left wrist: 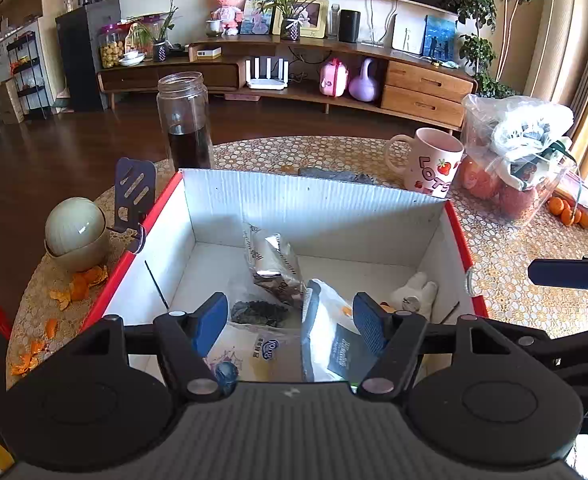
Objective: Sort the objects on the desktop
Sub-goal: 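Lower and release the silver and white wrappers into the shoebox with both tools, then withdraw both open tools from the shoebox toward the white packet and pink clip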
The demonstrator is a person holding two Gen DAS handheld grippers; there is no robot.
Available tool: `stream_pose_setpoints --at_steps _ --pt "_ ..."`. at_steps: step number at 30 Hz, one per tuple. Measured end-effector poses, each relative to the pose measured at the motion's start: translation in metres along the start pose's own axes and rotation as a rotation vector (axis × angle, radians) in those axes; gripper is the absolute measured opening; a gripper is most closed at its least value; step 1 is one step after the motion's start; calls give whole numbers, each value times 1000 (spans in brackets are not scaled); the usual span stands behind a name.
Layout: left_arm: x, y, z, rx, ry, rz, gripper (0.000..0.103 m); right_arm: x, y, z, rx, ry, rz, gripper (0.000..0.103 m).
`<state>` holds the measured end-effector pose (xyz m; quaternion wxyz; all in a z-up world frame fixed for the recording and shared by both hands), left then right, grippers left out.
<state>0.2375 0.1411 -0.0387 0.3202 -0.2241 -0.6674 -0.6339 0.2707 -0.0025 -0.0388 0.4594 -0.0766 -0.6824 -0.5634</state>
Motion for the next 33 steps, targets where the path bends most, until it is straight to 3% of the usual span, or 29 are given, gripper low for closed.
stream_pose_setpoints --at_steps 4,20,24,33 --pt "15 -1 -6 4 -24 -15 77 21 -5 -9 -12 4 -22 83" --pt "53 -18 -41 -30 -46 -23 79 103 -34 -42 -77 34 -110 91" --pt "58 -23 -48 -34 -49 -29 84 116 -43 -48 -85 39 -121 91" --pt "70 -35 -70 -72 -69 -38 85 145 -64 -63 -69 11 -165 93"
Point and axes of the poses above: each gripper's, at about its wrist camera, not at the fingertips, and x roughly against the way its jaws point, z to its left, y to its top, the point moved 6 cm from there along -x, roughly the way its jaws point, and after that the axes turned 4 degrees about -x, right-handed, at the moved point
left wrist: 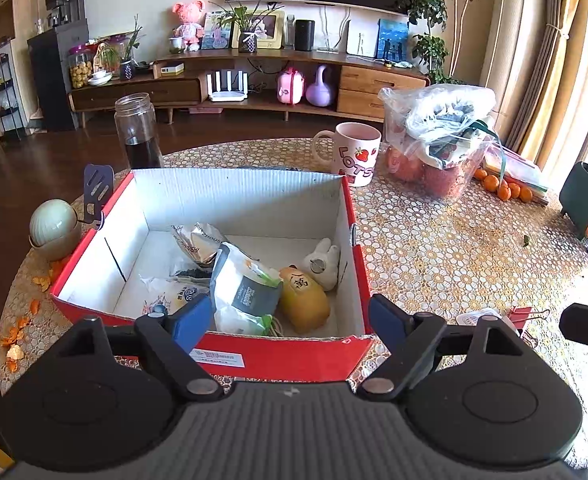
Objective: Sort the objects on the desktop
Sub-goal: 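Withdraw both open tools from the shoebox toward the white packet and pink clip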
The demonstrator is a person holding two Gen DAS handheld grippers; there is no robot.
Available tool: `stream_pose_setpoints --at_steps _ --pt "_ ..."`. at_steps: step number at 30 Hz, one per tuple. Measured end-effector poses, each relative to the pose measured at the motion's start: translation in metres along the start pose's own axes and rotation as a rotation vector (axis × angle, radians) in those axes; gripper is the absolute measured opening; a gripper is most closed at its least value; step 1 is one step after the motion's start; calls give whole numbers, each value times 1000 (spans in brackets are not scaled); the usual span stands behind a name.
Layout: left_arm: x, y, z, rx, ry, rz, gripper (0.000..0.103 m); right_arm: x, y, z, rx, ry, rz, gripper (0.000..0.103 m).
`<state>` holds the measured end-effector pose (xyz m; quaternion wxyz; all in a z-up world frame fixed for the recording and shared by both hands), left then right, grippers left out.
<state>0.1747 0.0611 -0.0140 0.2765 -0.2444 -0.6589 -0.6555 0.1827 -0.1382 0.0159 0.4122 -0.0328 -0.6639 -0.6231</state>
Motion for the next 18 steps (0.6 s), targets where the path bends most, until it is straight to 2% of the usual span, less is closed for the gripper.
stream_pose_setpoints --at_steps 2,6,11,18 --pt "3 -1 -5 -8 -6 -5 87 7 -3 -4 3 -5 -10 93" --pt "8 -5 -16 -17 -21 -19 101 20 -11 -15 7 -29 -27 93" --pt "9 -10 -37 -50 -41 -24 101 35 -28 -34 25 -89 -38 93" --pt "4 -21 -71 -93 -83 -9 102 40 -62 -65 3 -144 0 93"
Point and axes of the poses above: each gripper's, at about its wrist camera, not at the fingertips, and x roughly against the way its jaws point, z to its left, y to its top, the point moved 6 cm from there along -x, roughly the way its jaws point, and after that the axes turned 4 degrees about -x, right-handed, at the moved point
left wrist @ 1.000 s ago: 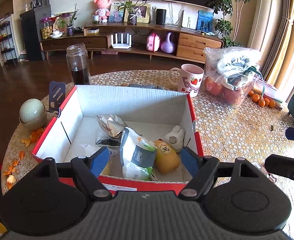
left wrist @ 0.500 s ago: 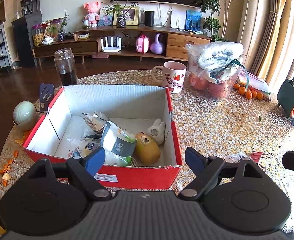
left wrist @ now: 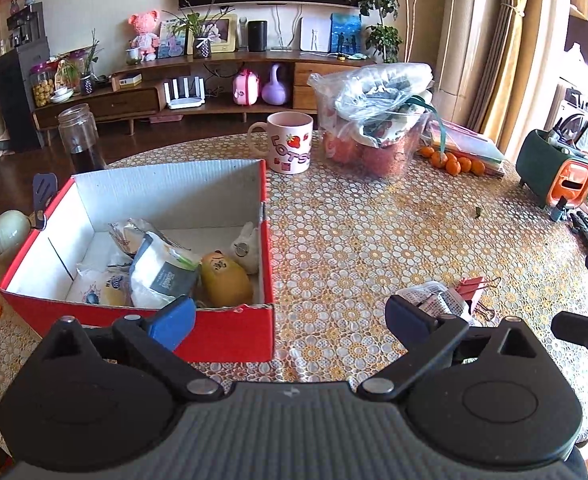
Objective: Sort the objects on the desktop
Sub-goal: 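Withdraw both open tools from the shoebox toward the white packet and pink clip, then grasp the pink binder clip with the right tool while the left tool grasps the white packet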
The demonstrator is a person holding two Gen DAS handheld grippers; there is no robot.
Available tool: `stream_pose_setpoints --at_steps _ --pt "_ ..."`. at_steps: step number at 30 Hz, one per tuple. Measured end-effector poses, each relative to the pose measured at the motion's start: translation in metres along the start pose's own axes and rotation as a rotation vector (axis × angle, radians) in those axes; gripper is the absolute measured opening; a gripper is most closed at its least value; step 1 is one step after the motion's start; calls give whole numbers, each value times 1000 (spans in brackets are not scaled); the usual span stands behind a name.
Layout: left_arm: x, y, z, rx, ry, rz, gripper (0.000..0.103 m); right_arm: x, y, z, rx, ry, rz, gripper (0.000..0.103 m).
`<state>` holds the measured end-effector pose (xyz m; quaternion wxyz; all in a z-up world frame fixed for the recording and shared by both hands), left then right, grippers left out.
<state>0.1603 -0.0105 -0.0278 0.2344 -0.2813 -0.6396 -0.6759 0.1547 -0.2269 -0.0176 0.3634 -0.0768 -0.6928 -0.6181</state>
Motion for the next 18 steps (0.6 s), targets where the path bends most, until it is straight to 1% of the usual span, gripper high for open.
stream_pose_setpoints --at_steps 8,12,18 --pt "-25 -12 -46 -62 -50 49 102 -12 -23 -34 -27 -49 33 93" --pt "-41 -15 -65 -87 -55 75 102 -26 -36 -50 -24 -75 51 92" --pt "-68 -12 -91 -93 -60 120 102 -51 -55 -74 -49 -79 88 91"
Point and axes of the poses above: each gripper's, at about its wrist camera, not at the fingertips, and x roughly against the way its jaws point, z to its left, y to its top, the point moved 6 cm from there along -x, roughly the way its jaws point, and after that the axes turned 4 degrees about -x, right-handed, at the moved point
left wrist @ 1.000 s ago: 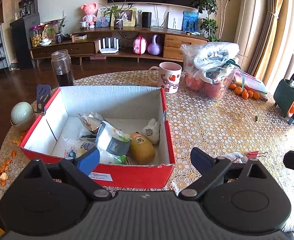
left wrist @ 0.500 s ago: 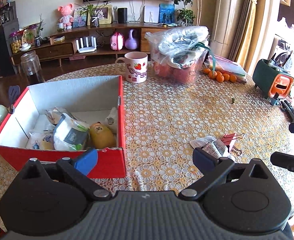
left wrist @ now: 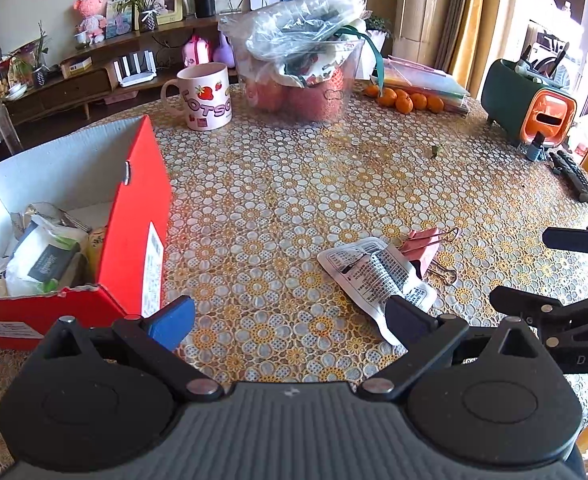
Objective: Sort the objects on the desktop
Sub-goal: 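Grasp the pink binder clip with the right tool while the left tool grasps the white packet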
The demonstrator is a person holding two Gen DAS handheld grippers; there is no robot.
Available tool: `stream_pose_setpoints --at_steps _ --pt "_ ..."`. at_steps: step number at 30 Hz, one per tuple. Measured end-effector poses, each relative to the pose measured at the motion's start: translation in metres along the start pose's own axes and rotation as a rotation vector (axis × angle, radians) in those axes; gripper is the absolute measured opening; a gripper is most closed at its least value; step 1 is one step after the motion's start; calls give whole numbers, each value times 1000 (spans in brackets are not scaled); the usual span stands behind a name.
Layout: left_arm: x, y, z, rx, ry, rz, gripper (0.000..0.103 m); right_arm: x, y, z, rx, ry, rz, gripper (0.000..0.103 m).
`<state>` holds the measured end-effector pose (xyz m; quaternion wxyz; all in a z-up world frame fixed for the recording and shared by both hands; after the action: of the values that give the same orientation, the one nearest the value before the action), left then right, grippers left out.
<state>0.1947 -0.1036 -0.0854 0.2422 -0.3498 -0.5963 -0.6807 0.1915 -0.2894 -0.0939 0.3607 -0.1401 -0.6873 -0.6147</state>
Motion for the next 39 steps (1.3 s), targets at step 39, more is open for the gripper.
stream_pose_setpoints --at_steps 39 --pt "-111 14 -38 81 -11 213 102 -92 -2 -11 151 105 41 87"
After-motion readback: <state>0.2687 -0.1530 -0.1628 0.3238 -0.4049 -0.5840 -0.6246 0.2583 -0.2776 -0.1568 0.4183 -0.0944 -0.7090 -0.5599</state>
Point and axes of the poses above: each gripper's, at about its wrist camera, not at the fingertips, and x roughly against the way its jaws point, z to its left, y to its top, the point moved 6 cm from there along -x, roughly the way its jaws point, and after that the axes turned 4 degrees about -x, right-handed, at the moved point
